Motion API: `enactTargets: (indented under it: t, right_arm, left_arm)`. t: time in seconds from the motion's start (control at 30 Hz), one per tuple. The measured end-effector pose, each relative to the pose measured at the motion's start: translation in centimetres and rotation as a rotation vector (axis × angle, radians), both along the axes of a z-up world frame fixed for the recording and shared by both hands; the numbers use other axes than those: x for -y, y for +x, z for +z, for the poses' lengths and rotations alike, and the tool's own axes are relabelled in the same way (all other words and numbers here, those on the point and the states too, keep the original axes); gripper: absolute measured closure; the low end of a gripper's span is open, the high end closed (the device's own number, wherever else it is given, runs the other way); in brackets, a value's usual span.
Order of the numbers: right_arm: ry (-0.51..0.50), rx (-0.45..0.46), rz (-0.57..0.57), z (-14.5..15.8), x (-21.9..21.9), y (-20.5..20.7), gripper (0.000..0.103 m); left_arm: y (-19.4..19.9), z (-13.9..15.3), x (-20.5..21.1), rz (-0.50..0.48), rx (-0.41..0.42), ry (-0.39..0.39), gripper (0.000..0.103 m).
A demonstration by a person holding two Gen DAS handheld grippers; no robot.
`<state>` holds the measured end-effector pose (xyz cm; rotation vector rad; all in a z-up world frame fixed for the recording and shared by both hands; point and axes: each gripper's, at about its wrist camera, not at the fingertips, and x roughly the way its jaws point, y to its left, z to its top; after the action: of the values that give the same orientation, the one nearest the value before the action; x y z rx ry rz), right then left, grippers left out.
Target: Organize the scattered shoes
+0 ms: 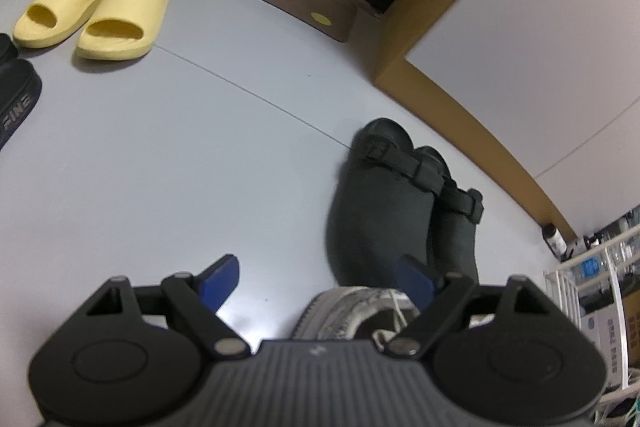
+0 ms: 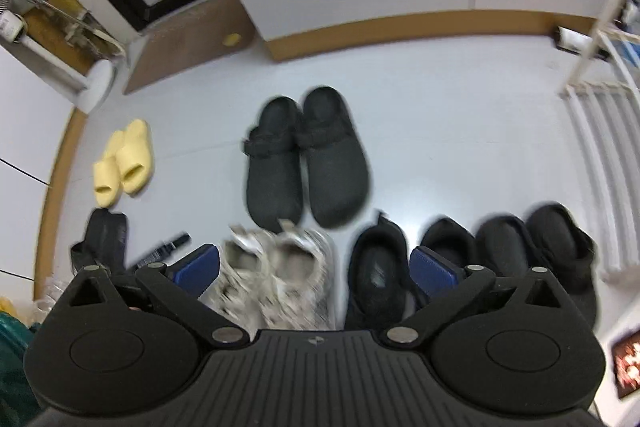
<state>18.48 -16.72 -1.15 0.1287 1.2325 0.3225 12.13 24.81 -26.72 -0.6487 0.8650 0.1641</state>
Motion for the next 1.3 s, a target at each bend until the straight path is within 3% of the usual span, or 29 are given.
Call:
enactTargets:
  t: [0.13,0.5,0.63,0.77,1.17,1.3]
  right_arm:
    - [-0.043,0.004,-0.049,0.0,3.0,-2.7,0.0]
    - [-0.106,0.04,-0.073,-1.1,7.0,-7.5,0.0]
    - [-0.081,-0.037,-0.017,-2.1,8.0,-8.2,0.0]
    - [-0.079,-0.016,0.003,-1.0,8.4,-9.0,0.0]
    - [-0.05,0.086,0.033,3.4,8.3,-11.2,0.0]
    - [-0.049,0.102,0.038,4.0,8.7,-11.8,0.0]
  left_arm:
    - [0.8,0.4,1.6,-0.07,-0.02,0.022,0.005]
    - [2.4,4.6,9.1,-0.248,-0.024,0.044,0.001]
    - [2.6,6.7,11.6,-0.302,-0.037,0.077,0.001]
    - [2.9,8.8,13.6,-0.362,-0.07,0.083,0.001]
    - [1.2,23.6,20.5,-0.54,-0.05,0.232,0.001]
    - [-0.6,26.3,22.4,-0.549,-0.066,0.241,0.0]
